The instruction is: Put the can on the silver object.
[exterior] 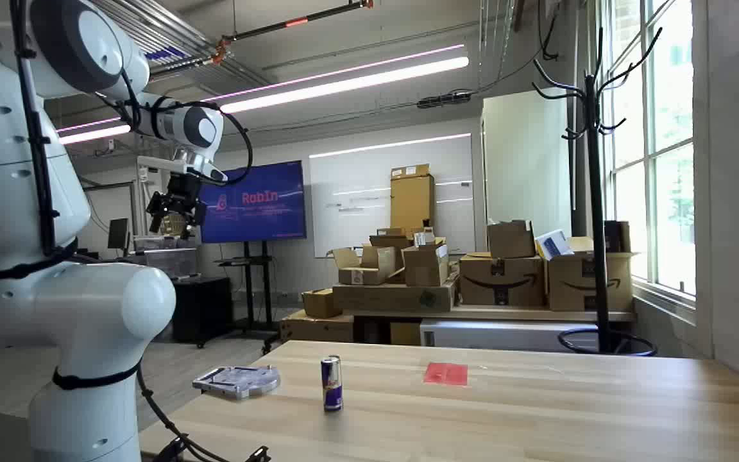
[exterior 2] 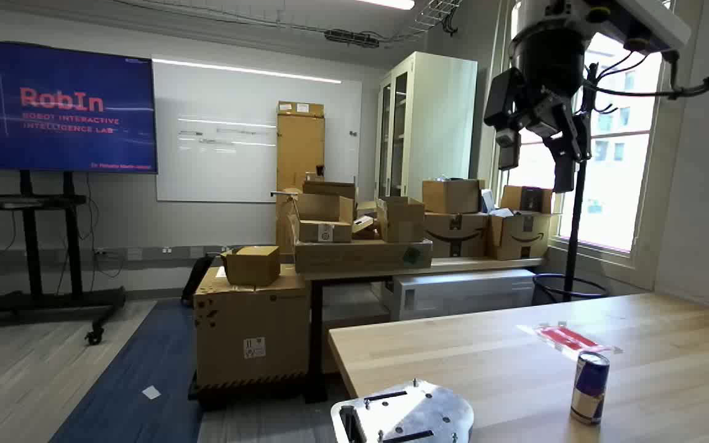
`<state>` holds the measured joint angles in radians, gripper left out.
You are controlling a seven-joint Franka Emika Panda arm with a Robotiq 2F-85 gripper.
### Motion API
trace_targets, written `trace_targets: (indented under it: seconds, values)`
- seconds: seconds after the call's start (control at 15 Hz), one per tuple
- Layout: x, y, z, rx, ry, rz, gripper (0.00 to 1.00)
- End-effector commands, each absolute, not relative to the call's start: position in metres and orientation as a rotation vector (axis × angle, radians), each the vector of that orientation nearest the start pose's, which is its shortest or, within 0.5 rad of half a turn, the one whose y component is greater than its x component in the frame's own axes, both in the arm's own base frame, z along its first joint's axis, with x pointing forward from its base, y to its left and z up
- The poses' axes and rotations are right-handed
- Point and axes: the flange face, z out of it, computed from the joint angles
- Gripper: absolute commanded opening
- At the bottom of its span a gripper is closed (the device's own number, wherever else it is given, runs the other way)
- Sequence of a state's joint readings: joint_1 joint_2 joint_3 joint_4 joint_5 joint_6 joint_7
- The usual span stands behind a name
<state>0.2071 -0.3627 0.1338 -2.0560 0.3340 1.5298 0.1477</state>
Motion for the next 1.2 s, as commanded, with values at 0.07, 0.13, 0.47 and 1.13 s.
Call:
trace_targets:
  seconds: [0.07, 0.13, 0.47, 1.13]
  values:
    - [0.388, 0.185, 0.576, -2.874, -0.24, 0.333, 1.0]
    - [0.388, 0.184, 0.576, -2.874, -0.24, 0.333, 1.0]
    - [0.388, 0.184, 0.576, -2.874, -0.24, 0.333, 1.0]
    - [0.401, 0.174, 0.584, -2.873, -0.207, 0.282, 1.0]
